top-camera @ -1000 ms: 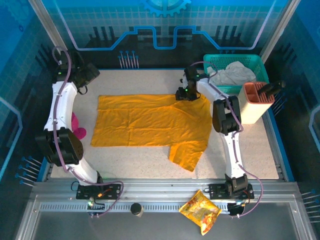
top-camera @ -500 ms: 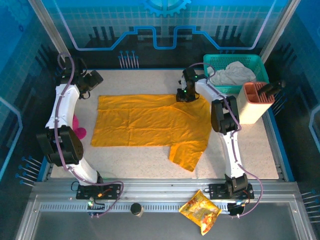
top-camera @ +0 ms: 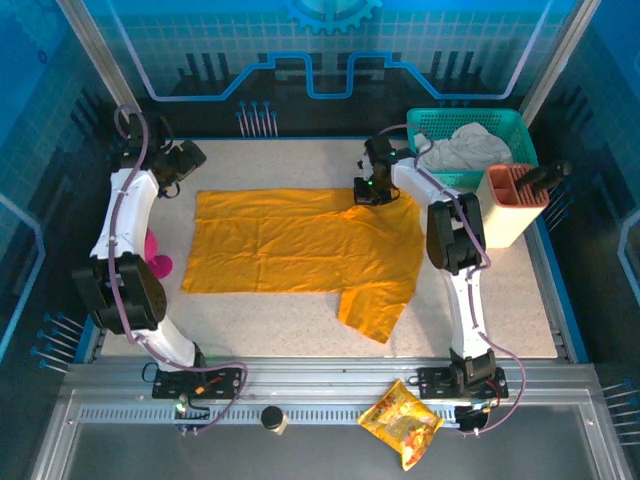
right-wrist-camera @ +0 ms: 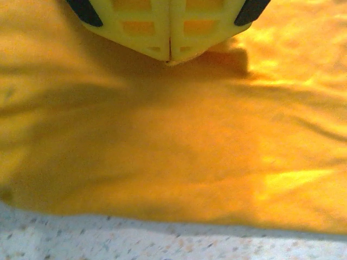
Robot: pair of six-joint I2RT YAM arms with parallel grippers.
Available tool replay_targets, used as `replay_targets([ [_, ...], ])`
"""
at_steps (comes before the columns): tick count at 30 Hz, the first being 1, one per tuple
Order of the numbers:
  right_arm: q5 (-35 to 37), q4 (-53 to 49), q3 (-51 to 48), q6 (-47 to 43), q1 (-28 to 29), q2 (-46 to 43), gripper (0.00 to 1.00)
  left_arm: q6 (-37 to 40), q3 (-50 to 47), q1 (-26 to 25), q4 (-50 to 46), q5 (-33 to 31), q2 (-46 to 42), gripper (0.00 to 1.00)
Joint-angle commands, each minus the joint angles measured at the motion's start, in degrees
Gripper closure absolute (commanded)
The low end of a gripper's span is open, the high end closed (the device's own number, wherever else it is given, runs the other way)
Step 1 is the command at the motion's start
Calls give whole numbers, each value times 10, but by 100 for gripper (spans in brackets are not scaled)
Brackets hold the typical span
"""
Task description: Fold and stack the t-shirts
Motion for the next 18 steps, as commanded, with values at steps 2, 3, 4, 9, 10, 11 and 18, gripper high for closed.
replay_targets([
  [2,13,26,-72,66,36,-79,100,13,-22,-3,22,14,-32,7],
  [3,19,33,-86,78,43,-87,100,14,-25,-3,25,14,-33,7],
  [4,29,36,-100,94,50,-94,100,16,-26,-3,26,16,-32,7],
  [9,67,56,-152,158,87,-113,100,20,-32,-3,32,25,-22,7],
  [10,75,56,-156,167,93,-113,100,21,-33,-3,34,27,-21,7],
  [11,82,55,-159,174,99,-114,100,21,-35,-3,36,28,-20,7],
  [18,118,58,-181,228,118,-116,95,24,-44,-3,44,30,-18,7],
])
